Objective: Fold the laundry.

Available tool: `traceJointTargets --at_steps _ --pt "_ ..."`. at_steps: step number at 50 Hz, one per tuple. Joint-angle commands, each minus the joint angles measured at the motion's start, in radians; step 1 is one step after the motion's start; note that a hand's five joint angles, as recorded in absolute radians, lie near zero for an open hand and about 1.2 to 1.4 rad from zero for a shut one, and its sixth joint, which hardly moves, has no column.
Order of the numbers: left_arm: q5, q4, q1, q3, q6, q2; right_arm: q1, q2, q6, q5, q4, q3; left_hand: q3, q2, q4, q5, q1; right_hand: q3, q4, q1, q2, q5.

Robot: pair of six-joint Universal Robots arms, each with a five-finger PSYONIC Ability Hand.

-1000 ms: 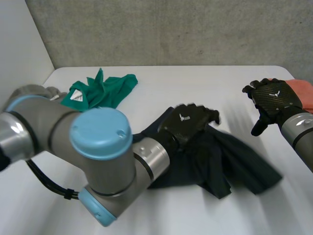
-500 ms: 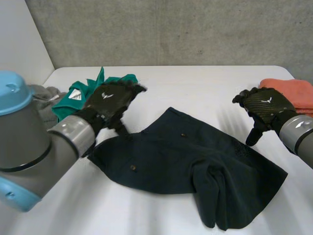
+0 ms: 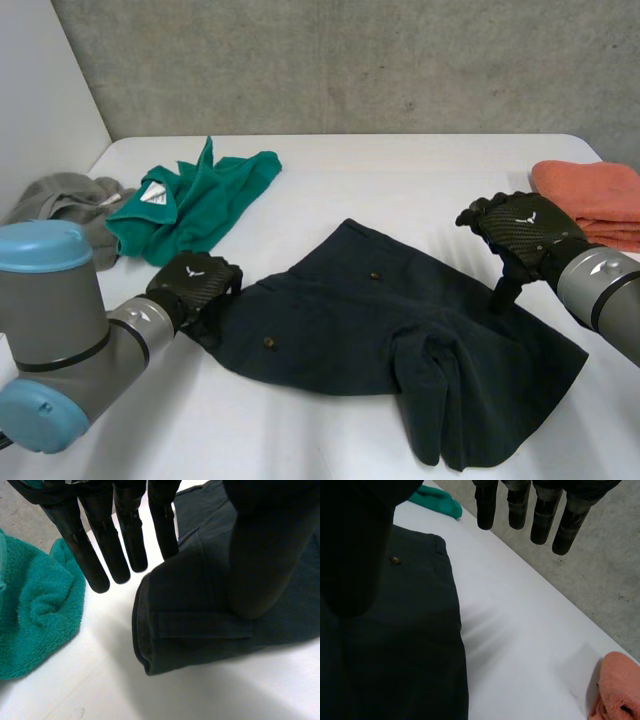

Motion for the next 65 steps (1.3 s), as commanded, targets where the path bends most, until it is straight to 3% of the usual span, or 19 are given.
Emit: traceJointTargets --at_steps 1,13,20,29,35,37,39,46,51,55,61,65 --pt "-0.080 0.069 0.001 0.025 0.006 -0.029 -0.001 0.002 0.000 0.001 -0.005 0.016 0.780 0.779 0.777 0.780 0.758 -0.038 -0.062 -0.029 -0.049 -0.064" --pt "-0.208 0.310 -0.056 0.375 0.106 0.076 0.000 -0.010 0.002 0.001 -0.005 0.004 0.780 0.779 0.777 0.780 0.758 -0.038 -0.062 -0.029 -0.049 -0.064" --pt "-0.200 0.330 -0.260 0.568 0.104 0.051 -0.014 -0.036 0.002 0.003 -0.010 0.012 0.780 0.779 0.777 0.780 0.758 -0.038 -0.062 -0.029 -0.049 -0.064" --pt "-0.154 0.328 -0.520 0.550 0.088 -0.097 -0.035 -0.052 0.003 0.003 -0.022 0.029 0.780 0.779 0.777 0.780 0.758 -0.038 -0.062 -0.029 -0.049 -0.064" --pt "-0.142 0.314 -0.628 0.507 0.033 -0.186 -0.109 -0.050 0.003 0.003 -0.051 0.038 0.780 0.779 0.777 0.780 0.758 -0.038 -0.062 -0.029 -0.049 -0.064" --pt "-0.137 0.305 -0.660 0.482 -0.006 -0.209 -0.122 -0.050 0.003 0.003 -0.060 0.036 0.237 0.236 0.234 0.237 0.215 -0.038 -0.062 -0.029 -0.049 -0.064" --pt "-0.129 0.292 -0.677 0.470 -0.027 -0.213 -0.145 -0.050 0.003 0.001 -0.069 0.032 -0.441 -0.442 -0.445 -0.442 -0.464 -0.038 -0.062 -0.029 -0.049 -0.064" --pt "-0.137 0.238 -0.661 0.459 -0.040 -0.152 -0.170 -0.047 0.002 -0.014 -0.071 -0.002 -0.441 -0.441 -0.444 -0.441 -0.463 -0.038 -0.062 -0.029 -0.049 -0.064" --pt "-0.137 0.134 -0.514 0.398 -0.043 -0.005 -0.165 -0.046 0.006 -0.002 -0.048 -0.065 -0.441 -0.441 -0.444 -0.441 -0.463 -0.038 -0.062 -0.029 -0.049 -0.064" --pt "-0.132 0.063 -0.447 0.354 -0.041 0.067 -0.153 -0.047 0.015 -0.002 0.057 -0.117 -0.429 -0.430 -0.432 -0.430 -0.451 -0.038 -0.062 -0.029 -0.049 -0.064" --pt "-0.119 -0.037 -0.305 0.334 -0.035 0.101 -0.084 -0.033 0.073 -0.012 0.347 -0.186 -0.397 -0.397 -0.400 -0.397 -0.419 0.002 -0.022 0.011 -0.009 -0.025" --pt "-0.041 -0.115 -0.202 0.366 -0.035 0.075 -0.061 0.014 0.092 0.000 0.388 -0.175 -0.385 -0.386 -0.388 -0.386 -0.407 -0.013 -0.037 -0.004 -0.024 -0.039"
